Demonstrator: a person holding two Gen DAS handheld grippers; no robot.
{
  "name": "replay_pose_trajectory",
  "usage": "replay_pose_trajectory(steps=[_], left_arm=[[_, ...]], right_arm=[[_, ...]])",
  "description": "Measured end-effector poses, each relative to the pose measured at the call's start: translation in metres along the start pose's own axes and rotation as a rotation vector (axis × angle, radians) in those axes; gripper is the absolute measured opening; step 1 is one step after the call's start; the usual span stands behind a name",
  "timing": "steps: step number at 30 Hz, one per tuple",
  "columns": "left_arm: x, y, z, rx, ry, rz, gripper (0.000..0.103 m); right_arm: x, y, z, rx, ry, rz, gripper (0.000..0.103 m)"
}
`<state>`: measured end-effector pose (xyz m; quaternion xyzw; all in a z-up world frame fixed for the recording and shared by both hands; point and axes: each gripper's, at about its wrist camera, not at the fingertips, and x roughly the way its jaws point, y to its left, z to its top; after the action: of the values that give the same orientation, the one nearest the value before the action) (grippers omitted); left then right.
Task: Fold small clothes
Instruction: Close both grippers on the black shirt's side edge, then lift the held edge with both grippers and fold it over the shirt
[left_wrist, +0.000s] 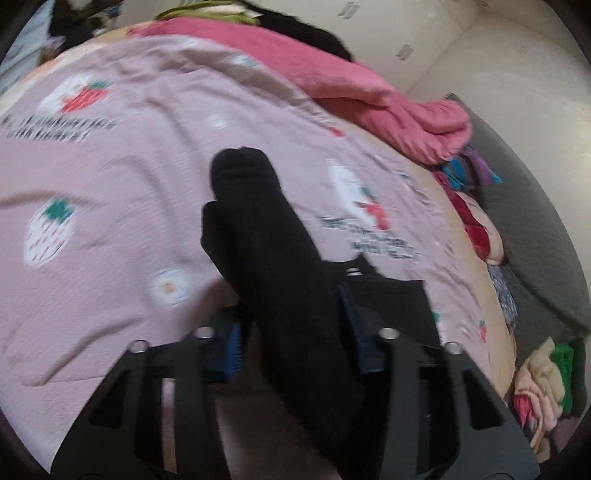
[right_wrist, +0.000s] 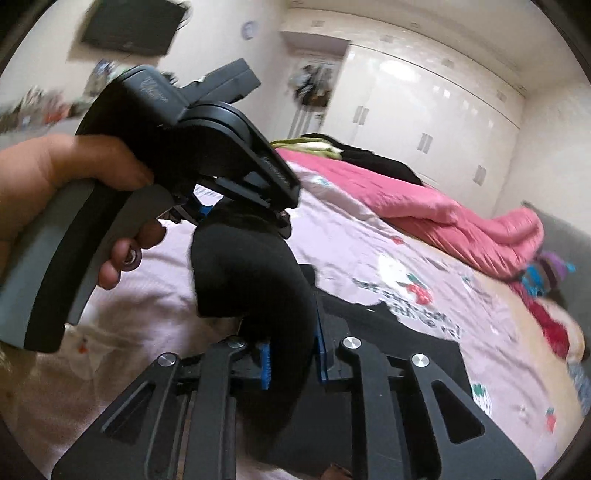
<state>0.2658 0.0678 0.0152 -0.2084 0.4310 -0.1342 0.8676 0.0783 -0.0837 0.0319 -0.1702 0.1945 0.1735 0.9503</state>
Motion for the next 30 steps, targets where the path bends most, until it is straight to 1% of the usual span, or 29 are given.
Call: replay_pose_trajectory(steps=[3,10,14,19,30], left_arm=[[0.003,-0.029,0.003,0.041,-0.003,-0.027,0.025],[0.011,-0.076,0.004,0.119,0.006,-0.033,0.025],[0.014,-0.091,0.001,0.145,0.017,-0.033,0.025],[0.02,-0.105,0.0,0.163,0.027,-0.032,0.025],[0.034,-0.128,-0.004,0.217,0.054,-0.004,0.025]], right_arm=[[-0.009,-0.021,-0.003,0.057,-0.018,-0.026,0.012],[-0.024,-0.056,-0.013,0.17,-0.03,-0.066,0.01],[-0.032,-0.071,-0.02,0.227,-0.029,-0.075,0.01],[-0.037,-0.083,-0.026,0.266,-0.033,-0.079,0.01],[-0.046,-0.095,-0.037,0.329,-0.038,-0.073,0.01]])
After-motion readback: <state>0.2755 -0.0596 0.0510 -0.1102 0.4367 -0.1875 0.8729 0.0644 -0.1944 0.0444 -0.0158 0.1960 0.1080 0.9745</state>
